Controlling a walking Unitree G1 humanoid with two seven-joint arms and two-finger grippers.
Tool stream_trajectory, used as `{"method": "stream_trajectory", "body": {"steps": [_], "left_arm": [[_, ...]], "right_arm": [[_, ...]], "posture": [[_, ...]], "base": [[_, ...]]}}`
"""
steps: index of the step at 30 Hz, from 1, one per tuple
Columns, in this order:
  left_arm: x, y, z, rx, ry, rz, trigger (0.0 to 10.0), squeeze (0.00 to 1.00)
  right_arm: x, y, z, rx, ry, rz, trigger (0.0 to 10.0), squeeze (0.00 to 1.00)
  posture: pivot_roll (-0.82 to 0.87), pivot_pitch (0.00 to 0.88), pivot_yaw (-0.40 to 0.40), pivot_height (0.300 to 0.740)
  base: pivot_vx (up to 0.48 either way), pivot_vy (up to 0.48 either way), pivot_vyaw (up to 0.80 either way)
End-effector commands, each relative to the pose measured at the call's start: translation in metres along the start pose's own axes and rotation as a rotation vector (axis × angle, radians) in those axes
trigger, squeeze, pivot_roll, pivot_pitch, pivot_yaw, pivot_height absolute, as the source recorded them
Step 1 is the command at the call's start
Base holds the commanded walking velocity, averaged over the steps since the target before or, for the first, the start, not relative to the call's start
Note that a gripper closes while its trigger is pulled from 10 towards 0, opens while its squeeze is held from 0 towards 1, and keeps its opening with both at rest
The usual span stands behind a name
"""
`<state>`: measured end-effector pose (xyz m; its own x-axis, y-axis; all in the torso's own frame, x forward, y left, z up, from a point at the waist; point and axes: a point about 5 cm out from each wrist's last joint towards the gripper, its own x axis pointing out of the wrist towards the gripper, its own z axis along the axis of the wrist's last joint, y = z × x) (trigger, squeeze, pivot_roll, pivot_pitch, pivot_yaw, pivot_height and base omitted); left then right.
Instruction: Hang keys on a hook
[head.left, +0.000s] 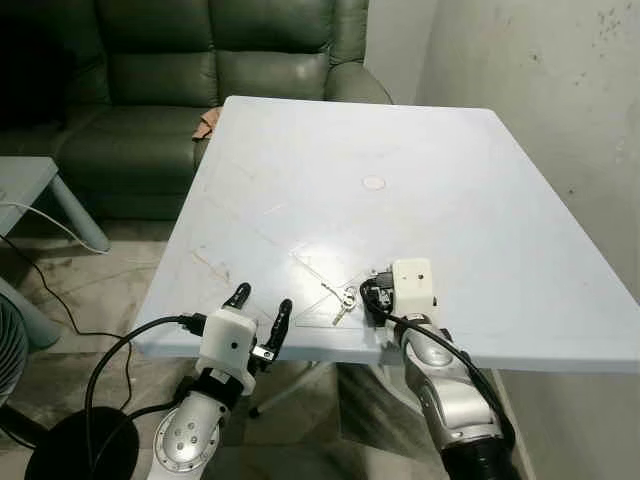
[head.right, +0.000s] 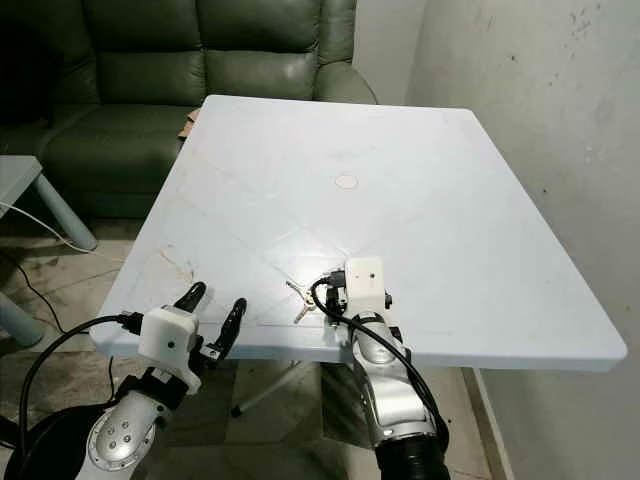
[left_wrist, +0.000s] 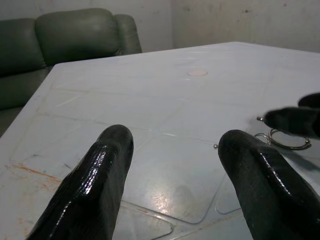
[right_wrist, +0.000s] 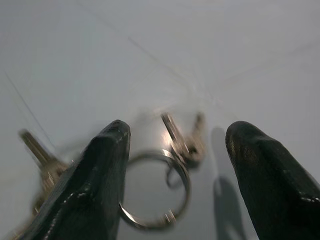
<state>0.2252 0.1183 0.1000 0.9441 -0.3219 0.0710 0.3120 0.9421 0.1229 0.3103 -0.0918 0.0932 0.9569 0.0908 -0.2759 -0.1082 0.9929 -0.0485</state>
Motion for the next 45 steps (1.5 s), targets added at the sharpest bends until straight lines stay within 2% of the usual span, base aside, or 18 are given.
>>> {"method": "stream_trajectory", "body": {"steps": [1,4,5,16,18,19,21,22,24,25,26,27,28,45], "left_arm": [[0.001,0.0,0.003,0.013,-0.005,0.003,10.0,0.0],[0.002,0.0,0.003,0.015,-0.007,0.008,10.0,0.0],[0.002,0.001,0.003,0.016,-0.007,0.01,10.0,0.0],[0.002,0.0,0.003,0.02,-0.008,0.017,10.0,0.0],[0.002,0.0,0.003,0.023,-0.008,0.016,10.0,0.0],[0.003,0.0,0.003,0.025,-0.009,0.016,10.0,0.0],[0.003,0.001,0.003,0.027,-0.009,0.017,10.0,0.0],[0.003,0.001,0.004,0.028,-0.01,0.016,10.0,0.0],[0.003,0.001,0.004,0.03,-0.011,0.017,10.0,0.0],[0.003,0.002,0.004,0.032,-0.011,0.017,10.0,0.0],[0.003,0.002,0.004,0.033,-0.012,0.017,10.0,0.0],[0.003,0.002,0.004,0.033,-0.012,0.017,10.0,0.0],[0.004,0.002,0.004,0.034,-0.012,0.016,10.0,0.0],[0.003,0.001,0.004,0.039,-0.011,0.011,10.0,0.0]], "right_arm": [[0.002,0.002,0.004,0.003,-0.009,-0.002,9.3,0.0],[0.005,0.007,0.006,0.011,-0.007,-0.001,9.7,0.0],[0.007,0.008,0.006,0.009,-0.005,-0.003,9.3,0.0],[0.013,0.004,-0.003,0.017,0.043,-0.036,9.1,0.0],[0.013,0.002,-0.006,0.018,0.052,-0.047,7.8,0.0],[0.013,0.001,-0.007,0.02,0.056,-0.057,4.7,0.0],[0.013,0.0,-0.008,0.021,0.061,-0.066,4.7,0.0],[0.013,-0.001,-0.01,0.014,0.063,-0.069,3.6,0.0],[0.013,-0.001,-0.011,0.028,0.067,-0.067,3.5,0.0],[0.013,-0.002,-0.012,0.032,0.065,-0.071,2.2,0.0],[0.013,-0.003,-0.012,0.031,0.063,-0.073,1.4,0.0],[0.013,-0.003,-0.012,0.031,0.063,-0.073,1.4,0.0],[0.013,-0.004,-0.012,0.034,0.058,-0.076,0.0,0.0],[0.011,-0.007,-0.015,0.036,0.046,-0.072,0.0,0.0]], "posture": [[-0.06,0.06,-0.029,0.74],[-0.06,0.06,-0.031,0.74],[-0.06,0.06,-0.032,0.74],[-0.05,0.059,-0.034,0.74],[-0.05,0.057,-0.03,0.74],[-0.05,0.057,-0.031,0.74],[-0.05,0.057,-0.03,0.74],[-0.06,0.057,-0.029,0.74],[-0.06,0.057,-0.029,0.74],[-0.06,0.057,-0.029,0.74],[-0.06,0.057,-0.029,0.74],[-0.06,0.057,-0.029,0.74],[-0.06,0.057,-0.029,0.74],[-0.06,0.055,-0.025,0.74]], "base": [[0.0,0.0,0.0],[0.0,0.0,0.0],[0.0,0.0,0.0],[0.0,0.0,0.0],[0.0,0.0,0.0],[0.0,0.0,0.0],[0.0,0.0,0.0],[0.0,0.0,0.0],[0.0,0.0,0.0],[0.0,0.0,0.0],[0.0,0.0,0.0],[0.0,0.0,0.0],[0.0,0.0,0.0],[0.0,0.0,0.0]]}}
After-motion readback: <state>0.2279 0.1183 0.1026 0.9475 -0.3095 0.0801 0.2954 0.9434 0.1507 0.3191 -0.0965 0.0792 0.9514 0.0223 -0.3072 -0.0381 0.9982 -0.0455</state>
